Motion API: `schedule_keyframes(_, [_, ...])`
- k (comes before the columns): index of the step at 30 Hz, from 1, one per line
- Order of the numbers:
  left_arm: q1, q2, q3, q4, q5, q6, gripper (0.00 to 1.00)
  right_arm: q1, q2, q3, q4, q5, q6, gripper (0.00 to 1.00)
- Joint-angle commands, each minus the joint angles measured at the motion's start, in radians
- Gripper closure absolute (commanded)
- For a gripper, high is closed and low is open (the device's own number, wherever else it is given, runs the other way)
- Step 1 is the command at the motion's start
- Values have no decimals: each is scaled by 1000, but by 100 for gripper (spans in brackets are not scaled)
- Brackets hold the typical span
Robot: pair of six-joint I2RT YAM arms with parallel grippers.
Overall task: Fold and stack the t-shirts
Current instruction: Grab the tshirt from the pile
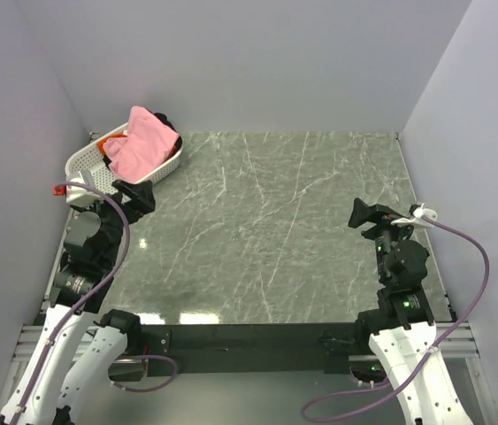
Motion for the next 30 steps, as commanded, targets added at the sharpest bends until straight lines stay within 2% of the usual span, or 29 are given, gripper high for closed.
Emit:
schedule_keyframes(1, [-19,23,35,-3,-41,2,1,4,-20,31,12,31,7,10])
schedule_keyframes(5, [-33,43,66,15,21,58,1,4,6,46,-20,42,15,10])
schedule_keyframes(10, [-33,98,148,32,-71,95,1,6,45,73,-50,84,29,9])
schedule_keyframes(13, [-33,218,227,84,-101,141,1,4,45,80,-70,81,36,9])
schedule_keyframes(16, [-18,423,365,89,-87,205,1,4,39,78,-81,81,42,9])
schedule_keyframes(17, [-3,541,412,75,-65,206,1,4,36,78,-87,98,46,9])
schedule_keyframes(18, [41,600,501,63,-33,201,1,2,29,77,-92,103,52,9])
schedule_keyframes(19, [69,653,538,61,57,186,1,2,28,77,-98,104,55,9])
schedule_keyframes(20, [91,751,567,70,79,175,1,2,25,77,-96,100,55,9])
schedule_keyframes(22, [124,838,645,87,96,174,1,2,19,77,-98,89,53,9])
schedule_keyframes(24, [128,1003,736,67,87,195,1,1,11,74,-98,89,56,9])
schedule_keyframes(25, [128,1004,767,67,87,203,1,1,9,72,-96,89,58,9])
schedule_keyframes(28, [128,1172,859,41,99,220,2,1,9,64,-84,83,61,9])
schedule_keyframes(30, [126,1223,902,31,103,227,3,1,14,63,-86,81,61,9])
